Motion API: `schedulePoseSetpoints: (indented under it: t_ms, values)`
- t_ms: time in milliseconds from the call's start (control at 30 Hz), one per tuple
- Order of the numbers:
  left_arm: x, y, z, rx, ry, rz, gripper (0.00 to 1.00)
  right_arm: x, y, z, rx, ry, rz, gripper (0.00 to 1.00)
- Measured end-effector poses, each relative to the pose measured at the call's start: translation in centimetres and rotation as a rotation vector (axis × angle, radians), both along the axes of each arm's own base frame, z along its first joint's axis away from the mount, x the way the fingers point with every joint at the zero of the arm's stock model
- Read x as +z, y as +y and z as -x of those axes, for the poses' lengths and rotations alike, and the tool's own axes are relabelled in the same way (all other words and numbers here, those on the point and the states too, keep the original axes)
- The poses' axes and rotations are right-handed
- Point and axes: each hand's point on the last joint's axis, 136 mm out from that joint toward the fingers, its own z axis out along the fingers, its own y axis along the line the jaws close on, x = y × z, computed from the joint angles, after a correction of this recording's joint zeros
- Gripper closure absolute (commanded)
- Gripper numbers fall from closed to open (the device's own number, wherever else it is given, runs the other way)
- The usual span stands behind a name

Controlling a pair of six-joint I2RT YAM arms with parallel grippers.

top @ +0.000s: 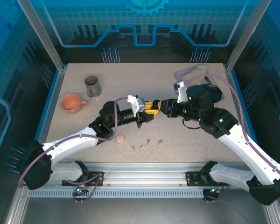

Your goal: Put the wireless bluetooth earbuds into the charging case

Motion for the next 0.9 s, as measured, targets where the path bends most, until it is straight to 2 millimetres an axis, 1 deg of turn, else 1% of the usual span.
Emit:
schedulePoseSetpoints:
  t_ms: [100, 300, 333, 533, 600, 633, 800, 867, 900]
  values:
    - [0.0, 0.0, 0.0, 0.000, 0.000, 0.000, 1.00, -0.2, 0.0, 0.0, 0.003, 0.007, 0.002, 0.76]
    - [0.0, 0.0, 0.0, 0.000, 0.000, 0.000, 1.00, -0.4, 0.0, 0.0, 0.008, 0.021, 0.000, 0.71]
    - [0.0, 0.0, 0.0, 0.000, 0.000, 0.000, 1.00, -0.5, 0.0, 0.1, 0.010, 0.027, 0.001, 0.67]
    - [0.1, 0.0, 0.0, 0.001, -0.005, 0.004, 1.00, -0.9, -0.5, 0.1, 0.004, 0.044, 0.015, 0.50]
    - [0.2, 0.0, 0.0, 0.000, -0.006, 0.005, 1.00, -0.8, -0.8, 0.1, 0.001, 0.042, 0.015, 0.39]
    - [0.2, 0.0, 0.0, 0.001, -0.006, 0.005, 1.00, -0.7, -0.9, 0.1, -0.001, 0.038, 0.013, 0.36]
    - [0.2, 0.0, 0.0, 0.001, -0.006, 0.005, 1.00, 0.7, -2.4, 0.3, -0.009, -0.021, 0.005, 0.10]
    - [0.2, 0.0, 0.0, 0.001, -0.007, 0.007, 1.00, 1.5, -3.2, 0.4, -0.011, -0.061, 0.004, 0.02]
    - [0.3, 0.0, 0.0, 0.001, -0.008, 0.008, 1.00, 1.9, -3.6, 0.5, -0.010, -0.083, 0.004, 0.01]
